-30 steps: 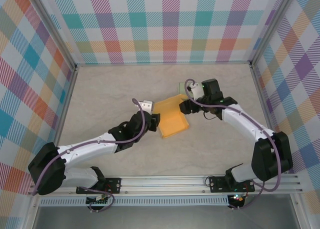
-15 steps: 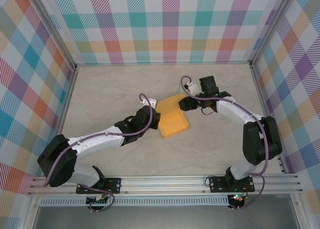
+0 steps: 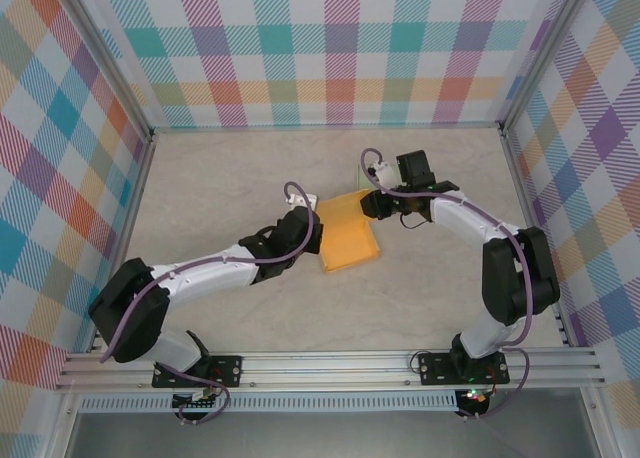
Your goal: Fold the paper box
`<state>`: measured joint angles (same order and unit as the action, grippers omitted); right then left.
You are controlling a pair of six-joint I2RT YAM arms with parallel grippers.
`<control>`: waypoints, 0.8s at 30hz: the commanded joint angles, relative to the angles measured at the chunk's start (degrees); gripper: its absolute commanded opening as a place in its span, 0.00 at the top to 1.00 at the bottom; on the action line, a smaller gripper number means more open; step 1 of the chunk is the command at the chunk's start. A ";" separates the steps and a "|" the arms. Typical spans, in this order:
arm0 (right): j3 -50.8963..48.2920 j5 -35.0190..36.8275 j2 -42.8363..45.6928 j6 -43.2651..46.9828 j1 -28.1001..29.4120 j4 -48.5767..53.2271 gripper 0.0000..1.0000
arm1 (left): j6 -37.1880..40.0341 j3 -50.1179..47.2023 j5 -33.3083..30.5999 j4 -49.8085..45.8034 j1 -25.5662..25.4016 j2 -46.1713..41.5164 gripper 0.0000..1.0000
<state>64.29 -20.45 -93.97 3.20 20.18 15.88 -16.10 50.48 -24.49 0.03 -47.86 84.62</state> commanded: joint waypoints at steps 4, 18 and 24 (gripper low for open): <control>-1.60 3.71 1.56 -3.31 1.36 -1.27 0.87 | -1.84 3.36 -1.07 -0.03 0.47 2.96 1.00; 1.03 32.90 0.58 -14.47 14.25 -9.92 0.91 | -4.63 11.42 -14.91 2.28 1.03 4.89 1.00; 4.77 38.05 -5.69 -14.35 16.43 -18.69 0.90 | -6.75 11.20 -17.46 7.41 3.07 7.39 1.00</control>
<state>67.42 14.52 -96.62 -10.37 34.72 3.75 -20.88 60.31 -40.47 1.30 -45.34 90.52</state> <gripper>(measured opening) 0.100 0.049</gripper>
